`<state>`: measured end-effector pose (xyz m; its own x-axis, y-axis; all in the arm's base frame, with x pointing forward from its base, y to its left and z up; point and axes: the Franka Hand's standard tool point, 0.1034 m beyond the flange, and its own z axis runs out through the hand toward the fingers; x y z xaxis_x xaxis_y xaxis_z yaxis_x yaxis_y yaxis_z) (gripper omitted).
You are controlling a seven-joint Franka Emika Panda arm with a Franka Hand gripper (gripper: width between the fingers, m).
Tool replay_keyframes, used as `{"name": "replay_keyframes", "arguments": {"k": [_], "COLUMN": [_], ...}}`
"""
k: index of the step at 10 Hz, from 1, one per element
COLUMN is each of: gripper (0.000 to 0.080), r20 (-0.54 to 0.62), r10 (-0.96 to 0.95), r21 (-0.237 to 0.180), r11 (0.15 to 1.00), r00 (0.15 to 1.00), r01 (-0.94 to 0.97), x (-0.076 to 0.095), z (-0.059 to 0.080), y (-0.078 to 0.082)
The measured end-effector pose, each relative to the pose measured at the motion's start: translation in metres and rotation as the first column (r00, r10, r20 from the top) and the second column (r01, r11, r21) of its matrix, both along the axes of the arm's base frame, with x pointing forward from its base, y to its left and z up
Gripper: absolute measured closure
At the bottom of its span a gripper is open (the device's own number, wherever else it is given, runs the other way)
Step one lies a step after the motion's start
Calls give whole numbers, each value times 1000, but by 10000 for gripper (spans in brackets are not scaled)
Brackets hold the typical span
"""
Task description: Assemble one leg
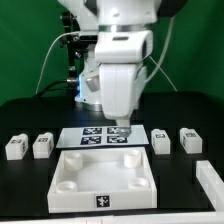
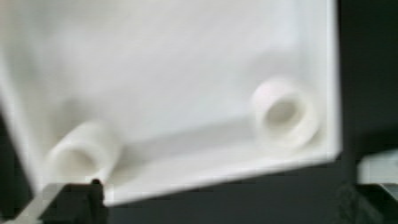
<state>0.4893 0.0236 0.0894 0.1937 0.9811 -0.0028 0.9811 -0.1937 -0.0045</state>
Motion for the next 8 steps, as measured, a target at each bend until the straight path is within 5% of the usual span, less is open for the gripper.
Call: {"name": "replay_keyframes", "arguments": {"k": [3, 5, 8], "gripper": [150, 150, 150], "r20": [-15, -17, -36], "r10": [368, 348, 267], "r21": [21, 39, 41], "r11": [930, 937, 963], "r00": [930, 937, 963], "r01": [-367, -347, -266], "x": [-40, -56, -60], "z": [-38, -69, -79], "y": [-34, -38, -38]}}
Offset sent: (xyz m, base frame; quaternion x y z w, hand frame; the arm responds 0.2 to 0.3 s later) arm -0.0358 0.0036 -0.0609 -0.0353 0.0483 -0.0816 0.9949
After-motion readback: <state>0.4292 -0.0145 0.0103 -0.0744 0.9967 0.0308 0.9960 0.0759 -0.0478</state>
